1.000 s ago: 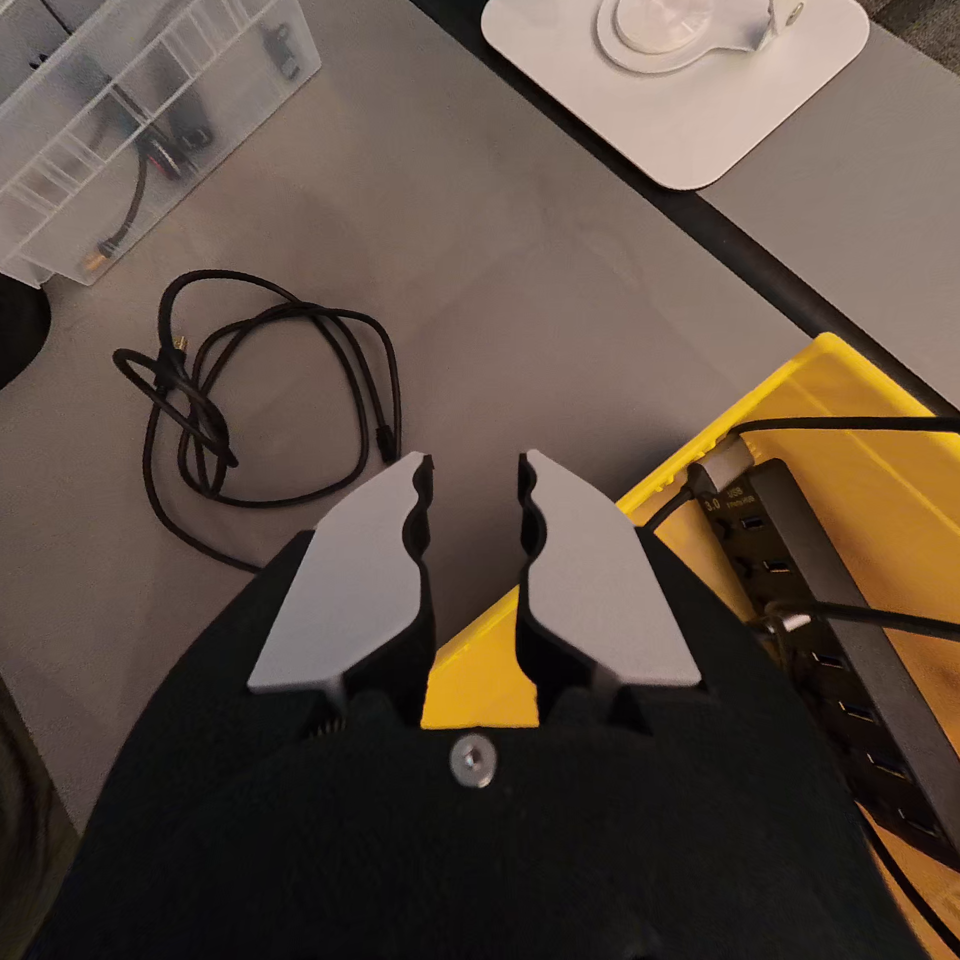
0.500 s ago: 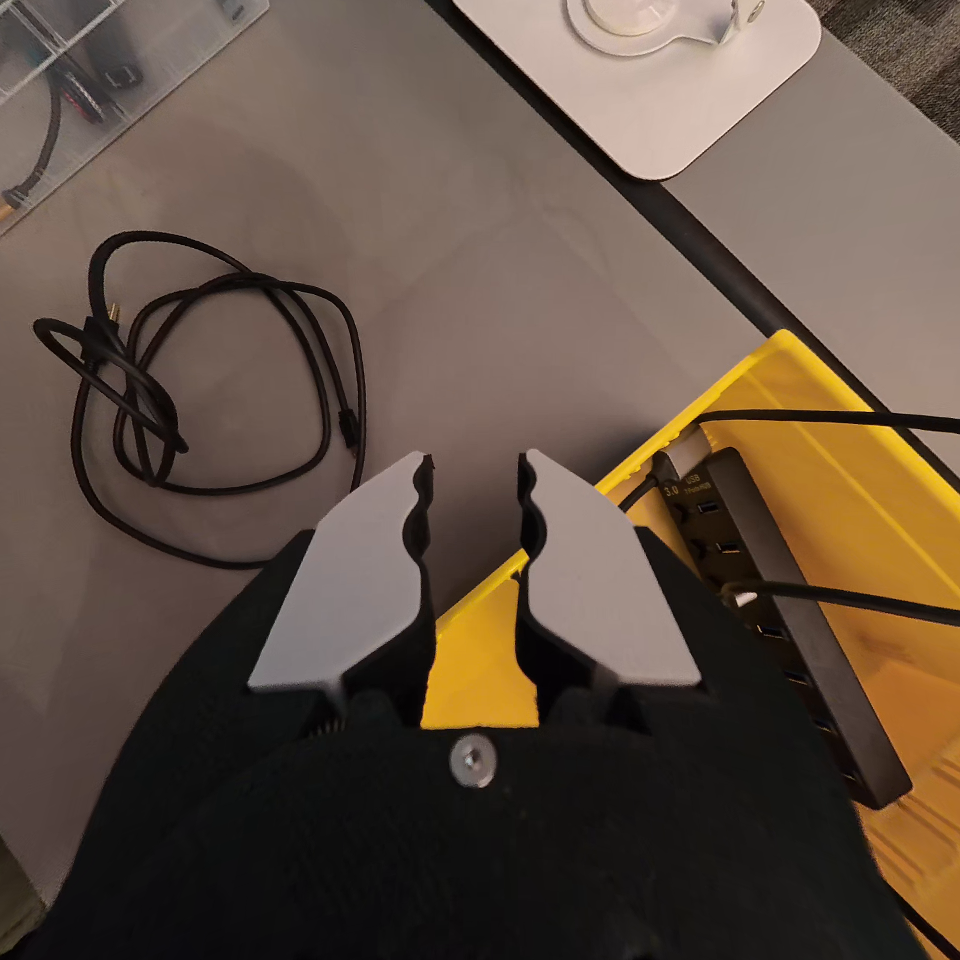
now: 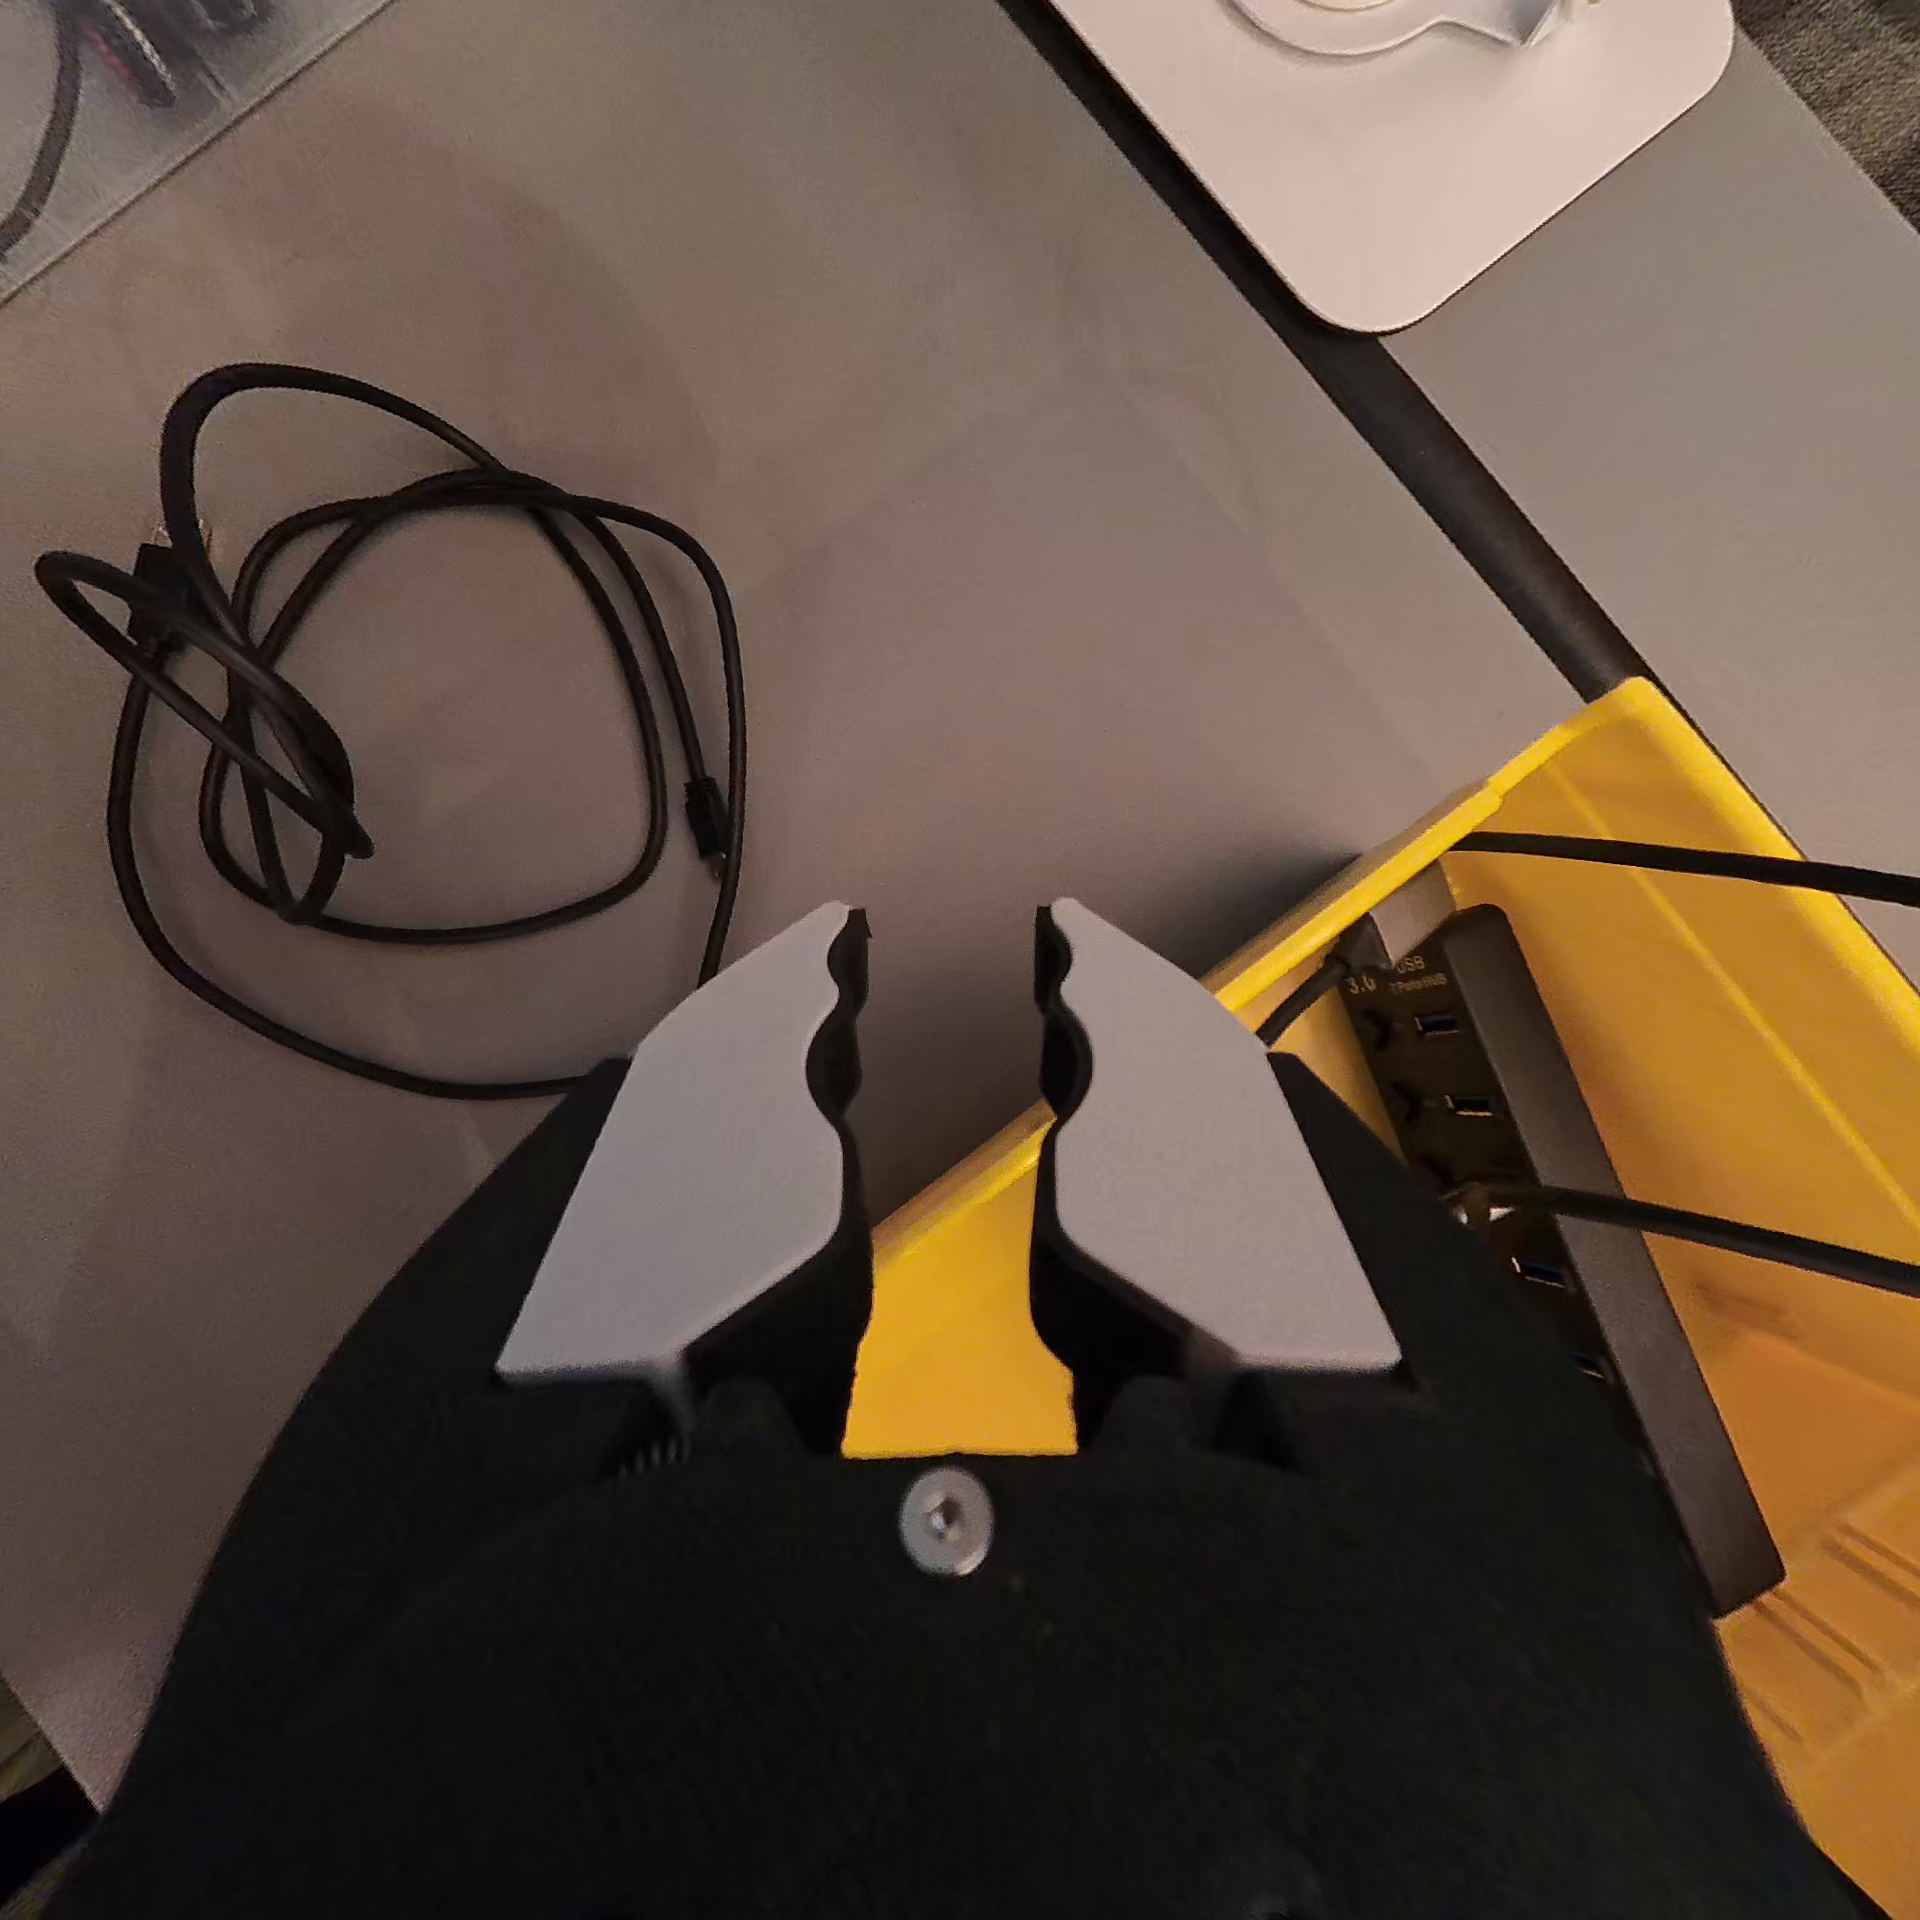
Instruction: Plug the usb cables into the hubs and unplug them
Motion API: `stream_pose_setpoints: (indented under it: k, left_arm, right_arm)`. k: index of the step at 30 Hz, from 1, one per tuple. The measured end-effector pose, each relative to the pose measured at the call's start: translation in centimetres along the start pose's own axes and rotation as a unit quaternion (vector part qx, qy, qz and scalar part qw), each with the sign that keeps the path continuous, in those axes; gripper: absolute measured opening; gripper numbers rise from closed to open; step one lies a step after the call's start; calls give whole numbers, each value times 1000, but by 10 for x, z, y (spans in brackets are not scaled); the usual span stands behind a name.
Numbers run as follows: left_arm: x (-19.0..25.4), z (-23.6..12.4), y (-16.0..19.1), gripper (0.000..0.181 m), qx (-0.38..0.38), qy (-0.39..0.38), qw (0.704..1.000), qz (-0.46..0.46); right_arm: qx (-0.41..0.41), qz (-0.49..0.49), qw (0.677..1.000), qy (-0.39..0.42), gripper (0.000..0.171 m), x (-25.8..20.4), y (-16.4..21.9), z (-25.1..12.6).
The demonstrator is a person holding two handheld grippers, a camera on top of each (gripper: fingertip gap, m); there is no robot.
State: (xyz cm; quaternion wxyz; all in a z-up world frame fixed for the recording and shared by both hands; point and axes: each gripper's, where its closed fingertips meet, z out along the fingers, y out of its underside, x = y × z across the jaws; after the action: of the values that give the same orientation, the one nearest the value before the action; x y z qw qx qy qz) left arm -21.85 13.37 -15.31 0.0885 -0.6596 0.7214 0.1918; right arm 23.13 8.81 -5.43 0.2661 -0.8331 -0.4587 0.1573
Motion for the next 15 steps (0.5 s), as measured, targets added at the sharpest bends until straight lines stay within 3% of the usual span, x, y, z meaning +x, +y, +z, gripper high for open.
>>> stream_pose_setpoints:
  k: [7,15]
  left_arm:
    - [-13,-45,17,4,-20,-90,995,-34]
    - [-45,-168,20,0,-9,-236,969,-70]
  right_arm:
    - [13,-9,1000,0,31,-3,-5,-7]
    - [41,-37,998,-10,31,-20,-19,-17]
